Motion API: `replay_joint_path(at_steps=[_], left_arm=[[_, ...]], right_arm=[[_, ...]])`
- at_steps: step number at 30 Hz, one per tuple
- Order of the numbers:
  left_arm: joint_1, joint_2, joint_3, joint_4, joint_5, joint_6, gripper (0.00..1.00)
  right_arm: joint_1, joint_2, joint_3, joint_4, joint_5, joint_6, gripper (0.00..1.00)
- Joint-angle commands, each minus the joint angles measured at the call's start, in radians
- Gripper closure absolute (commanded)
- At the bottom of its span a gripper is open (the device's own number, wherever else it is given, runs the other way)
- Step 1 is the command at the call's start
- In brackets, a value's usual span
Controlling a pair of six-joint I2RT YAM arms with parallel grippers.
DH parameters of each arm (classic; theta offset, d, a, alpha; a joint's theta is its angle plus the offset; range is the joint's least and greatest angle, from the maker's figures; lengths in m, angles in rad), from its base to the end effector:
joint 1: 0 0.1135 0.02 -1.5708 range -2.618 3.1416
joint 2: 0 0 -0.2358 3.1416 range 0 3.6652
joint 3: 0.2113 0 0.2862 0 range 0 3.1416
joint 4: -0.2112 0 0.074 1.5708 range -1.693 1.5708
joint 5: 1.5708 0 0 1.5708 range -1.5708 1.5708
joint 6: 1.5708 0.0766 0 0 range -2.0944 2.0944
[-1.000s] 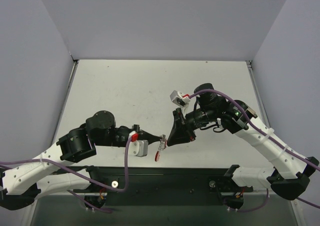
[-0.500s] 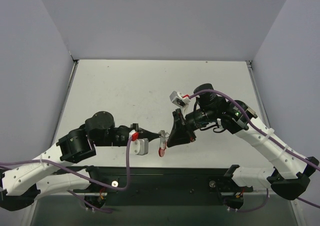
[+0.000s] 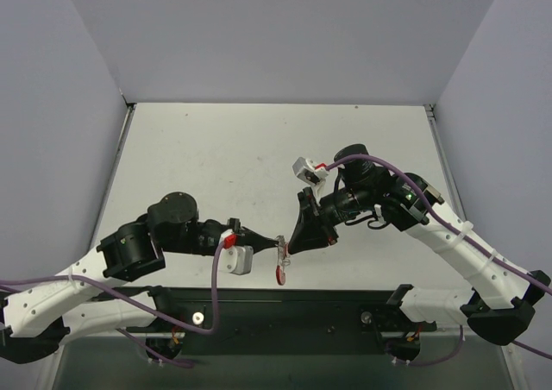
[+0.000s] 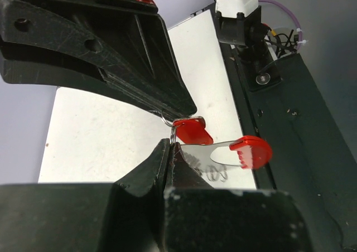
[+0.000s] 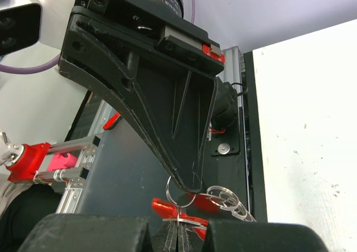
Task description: Put the keys on the keyring
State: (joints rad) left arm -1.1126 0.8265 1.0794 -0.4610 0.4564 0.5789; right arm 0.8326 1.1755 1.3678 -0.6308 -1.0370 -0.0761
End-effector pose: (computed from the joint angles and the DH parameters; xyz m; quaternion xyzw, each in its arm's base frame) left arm 0.0829 -0.2444 0.3856 0.6608 0.3951 -0.3313 0.5455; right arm 0.1495 0.2624 0.3956 -0.5606 0.5420 0.5607 0.2785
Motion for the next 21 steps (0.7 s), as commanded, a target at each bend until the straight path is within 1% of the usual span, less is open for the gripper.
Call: replay_joint_path(at_steps=[1,8,16,21], left_arm=[[-0.009,0.008,0.039,0.079,0.057,-0.022,1.0],[-0.009,0.023,0.042,0.085,0.051,-0.017,1.0],[-0.012,0.019,0.024,0.123,0.008,-0.025,1.0],[-0.012,0.023,0.02,0.119,-0.025,-0.021,1.0]], right_arm=[[0.005,-0.007,0.005,0.02,-0.026,-0.004,1.0],[0.005,-0.011,0.001,0.019,-0.021,-0.001,1.0],[0.007,-0.004,0.004,0.017,-0.028,0.002,1.0],[0.007,-0.007,0.007,0.016,-0.031,0.004,1.0]])
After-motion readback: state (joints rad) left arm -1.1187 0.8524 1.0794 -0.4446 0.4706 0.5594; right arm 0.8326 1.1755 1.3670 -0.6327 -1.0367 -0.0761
